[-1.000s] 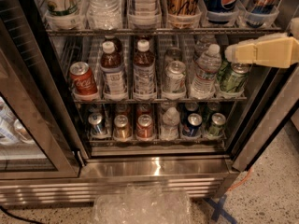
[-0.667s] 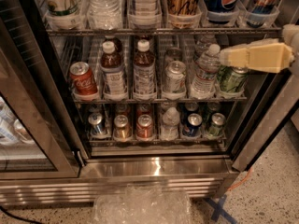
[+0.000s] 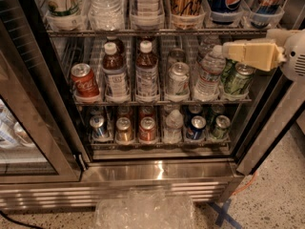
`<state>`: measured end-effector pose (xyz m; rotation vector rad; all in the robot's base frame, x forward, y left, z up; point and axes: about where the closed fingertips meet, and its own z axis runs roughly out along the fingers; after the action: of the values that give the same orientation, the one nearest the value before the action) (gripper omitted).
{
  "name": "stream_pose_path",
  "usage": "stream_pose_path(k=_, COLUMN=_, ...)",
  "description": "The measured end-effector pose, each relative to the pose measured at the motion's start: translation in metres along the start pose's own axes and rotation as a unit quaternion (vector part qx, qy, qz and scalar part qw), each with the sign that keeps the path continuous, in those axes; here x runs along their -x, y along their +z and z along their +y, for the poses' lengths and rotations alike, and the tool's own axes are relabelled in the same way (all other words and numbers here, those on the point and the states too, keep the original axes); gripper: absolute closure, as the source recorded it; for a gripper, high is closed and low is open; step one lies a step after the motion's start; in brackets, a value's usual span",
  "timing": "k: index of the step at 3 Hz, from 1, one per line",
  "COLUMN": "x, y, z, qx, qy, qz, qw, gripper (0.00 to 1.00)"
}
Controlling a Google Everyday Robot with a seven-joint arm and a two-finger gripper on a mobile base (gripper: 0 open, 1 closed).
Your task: Pick redbull can from top shelf of fridge
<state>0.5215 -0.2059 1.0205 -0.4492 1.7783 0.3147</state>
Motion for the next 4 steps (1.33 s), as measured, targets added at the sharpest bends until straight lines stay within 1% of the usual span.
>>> stream_pose_path(k=2, x=0.021, y=0.009, z=-0.025, qx=-0.031, qy=-0.021, qz=-0.035, qw=0.9987, gripper=0.28)
stream_pose_path(k=3, x=0.033, y=0.015, z=-0.035, qx=-0.040, qy=-0.033, qz=-0.052, qw=0.9973, gripper=0.31)
stream_pose_path(k=4, x=0.042, y=0.019, z=-0.044, qx=-0.050, qy=-0.039, qz=-0.066, qw=0.9958, gripper=0.37)
